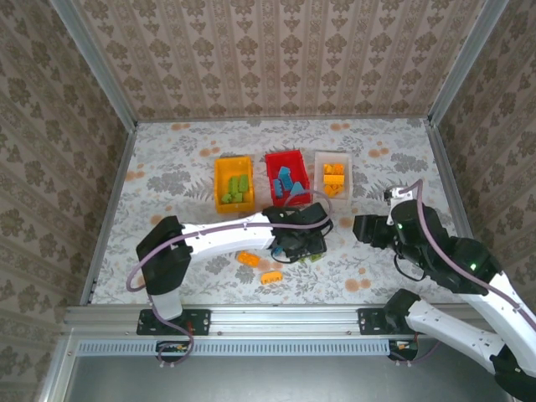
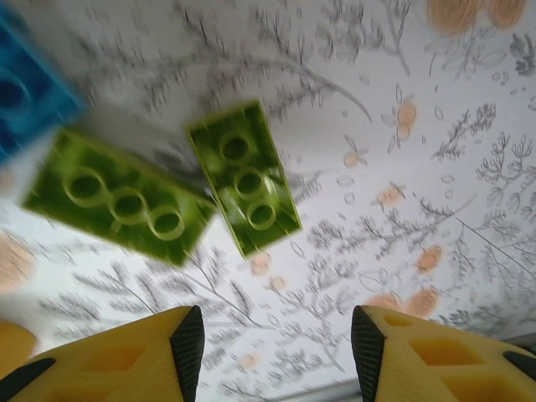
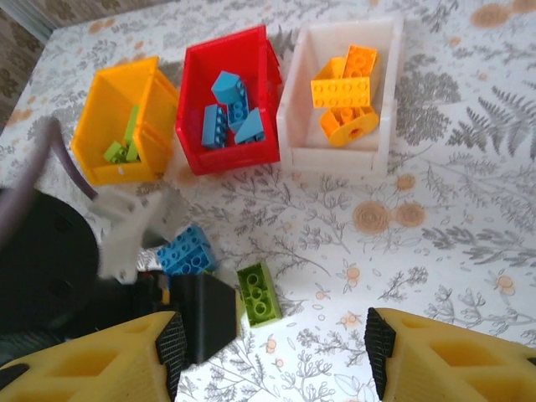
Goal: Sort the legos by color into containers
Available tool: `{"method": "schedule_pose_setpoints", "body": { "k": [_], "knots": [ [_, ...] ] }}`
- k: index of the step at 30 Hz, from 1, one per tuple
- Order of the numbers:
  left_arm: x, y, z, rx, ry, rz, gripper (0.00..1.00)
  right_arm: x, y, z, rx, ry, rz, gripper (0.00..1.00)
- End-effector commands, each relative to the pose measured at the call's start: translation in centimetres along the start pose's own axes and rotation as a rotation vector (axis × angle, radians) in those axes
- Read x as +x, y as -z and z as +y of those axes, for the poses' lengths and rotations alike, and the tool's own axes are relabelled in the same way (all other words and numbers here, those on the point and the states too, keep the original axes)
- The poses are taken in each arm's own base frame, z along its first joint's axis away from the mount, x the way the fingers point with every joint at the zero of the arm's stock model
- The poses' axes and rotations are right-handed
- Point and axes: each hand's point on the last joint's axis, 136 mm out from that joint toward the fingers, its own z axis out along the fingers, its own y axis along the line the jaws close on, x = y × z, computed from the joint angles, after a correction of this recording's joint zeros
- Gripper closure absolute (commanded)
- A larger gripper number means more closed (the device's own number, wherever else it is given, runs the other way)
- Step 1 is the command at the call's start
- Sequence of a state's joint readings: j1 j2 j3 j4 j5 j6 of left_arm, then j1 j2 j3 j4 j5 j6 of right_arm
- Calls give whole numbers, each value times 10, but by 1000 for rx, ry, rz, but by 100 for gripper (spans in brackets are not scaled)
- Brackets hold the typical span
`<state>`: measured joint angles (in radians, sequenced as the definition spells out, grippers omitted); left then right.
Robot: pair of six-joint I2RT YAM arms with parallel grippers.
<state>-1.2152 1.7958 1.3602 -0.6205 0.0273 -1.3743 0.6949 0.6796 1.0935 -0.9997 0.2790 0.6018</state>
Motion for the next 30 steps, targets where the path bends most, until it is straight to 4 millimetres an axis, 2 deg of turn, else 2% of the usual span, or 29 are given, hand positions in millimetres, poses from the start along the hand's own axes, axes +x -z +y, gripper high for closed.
{"method": "schedule_pose_setpoints", "body": {
  "k": [1,6,16,24,30],
  "knots": [
    [13,-2,-24,37,182,70,45,-16,18,-7,26,30,-66,37],
    [26,-27,-23,-6,327,125,43,-19,23,-10,36,25,-81,36],
    [23,-50,-8,-119,401,111,40,-18,24,-13,42,11,-92,35],
    [12,-62,12,-178,424,83,41,-14,19,-14,44,1,-80,35],
    [-5,-70,15,-185,431,55,43,-10,18,-16,45,-4,-79,35]
  ]
}}
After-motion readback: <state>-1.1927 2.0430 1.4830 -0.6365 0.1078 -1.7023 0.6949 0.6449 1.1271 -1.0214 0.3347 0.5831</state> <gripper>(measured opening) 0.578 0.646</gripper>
